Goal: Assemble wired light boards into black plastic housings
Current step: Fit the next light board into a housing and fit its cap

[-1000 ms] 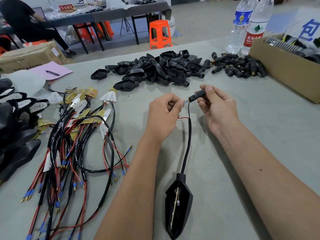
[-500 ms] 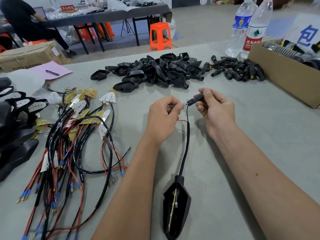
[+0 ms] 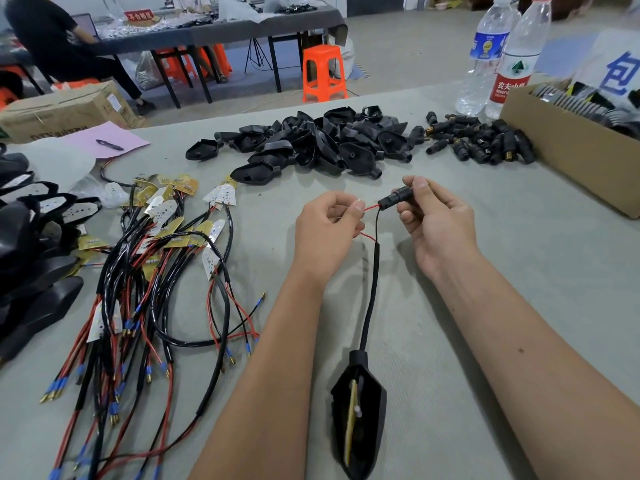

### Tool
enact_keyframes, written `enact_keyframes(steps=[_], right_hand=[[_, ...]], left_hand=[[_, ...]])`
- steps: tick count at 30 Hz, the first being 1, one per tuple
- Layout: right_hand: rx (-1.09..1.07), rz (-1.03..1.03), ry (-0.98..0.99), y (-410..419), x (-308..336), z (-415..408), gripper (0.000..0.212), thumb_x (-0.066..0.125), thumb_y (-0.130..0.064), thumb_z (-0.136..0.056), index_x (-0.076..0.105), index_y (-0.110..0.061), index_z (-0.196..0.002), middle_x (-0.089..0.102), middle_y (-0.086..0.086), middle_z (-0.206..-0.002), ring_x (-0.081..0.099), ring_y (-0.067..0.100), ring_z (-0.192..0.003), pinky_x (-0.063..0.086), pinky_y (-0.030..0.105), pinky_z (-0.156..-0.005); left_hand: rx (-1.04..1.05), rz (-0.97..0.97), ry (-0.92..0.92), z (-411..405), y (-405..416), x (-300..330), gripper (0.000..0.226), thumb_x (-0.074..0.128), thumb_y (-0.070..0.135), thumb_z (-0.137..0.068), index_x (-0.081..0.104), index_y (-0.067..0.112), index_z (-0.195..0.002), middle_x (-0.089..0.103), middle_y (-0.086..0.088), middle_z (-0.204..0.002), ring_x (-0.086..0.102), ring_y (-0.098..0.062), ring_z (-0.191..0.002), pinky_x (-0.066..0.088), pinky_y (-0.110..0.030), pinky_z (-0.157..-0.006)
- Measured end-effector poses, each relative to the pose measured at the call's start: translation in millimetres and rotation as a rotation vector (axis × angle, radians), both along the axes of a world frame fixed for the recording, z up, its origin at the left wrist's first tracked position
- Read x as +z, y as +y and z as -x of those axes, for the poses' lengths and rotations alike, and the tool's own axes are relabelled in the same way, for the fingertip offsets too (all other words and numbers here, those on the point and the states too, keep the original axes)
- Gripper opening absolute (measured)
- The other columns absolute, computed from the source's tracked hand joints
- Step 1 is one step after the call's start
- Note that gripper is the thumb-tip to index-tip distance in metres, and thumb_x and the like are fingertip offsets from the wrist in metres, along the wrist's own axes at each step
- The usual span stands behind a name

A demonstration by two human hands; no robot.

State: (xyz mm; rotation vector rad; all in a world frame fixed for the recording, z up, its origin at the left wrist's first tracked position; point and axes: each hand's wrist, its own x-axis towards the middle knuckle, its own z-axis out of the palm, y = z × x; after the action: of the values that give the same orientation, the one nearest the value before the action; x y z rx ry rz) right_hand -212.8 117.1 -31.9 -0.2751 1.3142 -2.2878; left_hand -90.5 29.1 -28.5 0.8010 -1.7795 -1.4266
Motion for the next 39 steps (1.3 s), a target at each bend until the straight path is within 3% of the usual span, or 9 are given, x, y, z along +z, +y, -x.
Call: enact_keyframes(steps=[8, 16, 22, 27, 31, 35, 39], right_hand=[[-0.030, 0.002, -0.012, -2.3, -0.5, 1.6, 0.014, 0.065, -0.012, -0.100, 0.077, -0.007, -0.095, 0.073, 0.002, -0.079, 0.061, 0.009, -0.055, 0.053, 0.017, -0.057], [0.067, -0.056, 0.112, -2.5, -1.9, -1.6, 0.013, 0.067, -0.013, -0.100, 0.078, -0.009, -0.094, 0.071, 0.008, -0.076, 0.062, 0.010, -0.056, 0.053, 0.018, -0.058], [0.023, -0.031, 0.065, -2.3, -0.6, -2.5, 0.013, 0.068, -0.013, -0.099, 0.078, -0.010, -0.093, 0.073, 0.001, -0.073, 0.062, 0.008, -0.056, 0.053, 0.017, -0.058], [-0.008, -0.002, 0.009, -1.9, 0.5, -1.3, 0.012, 0.068, -0.012, -0.099, 0.078, -0.009, -0.094, 0.075, -0.001, -0.077, 0.062, 0.008, -0.056, 0.053, 0.017, -0.058], [0.034, -0.021, 0.040, -0.9, 0.2, -2.0, 0.011, 0.070, -0.013, -0.097, 0.080, -0.011, -0.092, 0.072, 0.001, -0.074, 0.061, 0.009, -0.057, 0.053, 0.017, -0.058], [0.032, -0.033, 0.070, -1.1, 0.1, -2.0, 0.008, 0.072, -0.012, -0.095, 0.079, -0.008, -0.095, 0.071, 0.003, -0.071, 0.061, 0.010, -0.056, 0.052, 0.018, -0.056], [0.024, -0.071, 0.134, -1.9, -1.5, -2.7, 0.008, 0.073, -0.011, -0.095, 0.078, -0.008, -0.099, 0.073, 0.009, -0.077, 0.062, 0.012, -0.057, 0.052, 0.020, -0.057]], left_hand=[[-0.028, -0.024, 0.007, -4.9, -4.0, 3.7, 0.015, 0.070, 0.000, -0.091, 0.076, 0.013, -0.085, 0.077, -0.010, -0.079, 0.069, -0.014, -0.064, 0.054, -0.020, -0.064], [-0.013, 0.160, -0.060, -2.4, -2.1, 2.8, 0.012, 0.077, 0.002, -0.086, 0.078, 0.014, -0.082, 0.074, -0.003, -0.070, 0.068, -0.011, -0.059, 0.059, -0.026, -0.066], [-0.035, -0.055, -0.037, -2.7, -2.4, -0.6, 0.004, 0.076, 0.010, -0.090, 0.072, 0.011, -0.087, 0.077, -0.005, -0.076, 0.073, -0.015, -0.066, 0.057, -0.026, -0.068], [-0.065, -0.123, 0.002, -5.7, -3.4, 1.5, 0.010, 0.069, -0.003, -0.092, 0.073, 0.006, -0.088, 0.078, -0.011, -0.082, 0.074, -0.020, -0.070, 0.056, -0.024, -0.065], [-0.041, -0.040, -0.013, -6.3, -3.3, 3.3, 0.014, 0.072, -0.003, -0.088, 0.075, 0.010, -0.083, 0.077, -0.010, -0.075, 0.070, -0.016, -0.063, 0.056, -0.026, -0.065], [0.021, 0.217, -0.093, -6.1, -5.2, 1.6, 0.021, 0.074, -0.002, -0.082, 0.077, 0.018, -0.077, 0.074, -0.005, -0.069, 0.070, -0.021, -0.065, 0.061, -0.031, -0.069], [0.033, 0.425, -0.119, -5.3, -3.5, 0.3, 0.017, 0.071, -0.002, -0.082, 0.077, 0.014, -0.080, 0.067, 0.000, -0.066, 0.057, -0.010, -0.059, 0.054, -0.028, -0.064]])
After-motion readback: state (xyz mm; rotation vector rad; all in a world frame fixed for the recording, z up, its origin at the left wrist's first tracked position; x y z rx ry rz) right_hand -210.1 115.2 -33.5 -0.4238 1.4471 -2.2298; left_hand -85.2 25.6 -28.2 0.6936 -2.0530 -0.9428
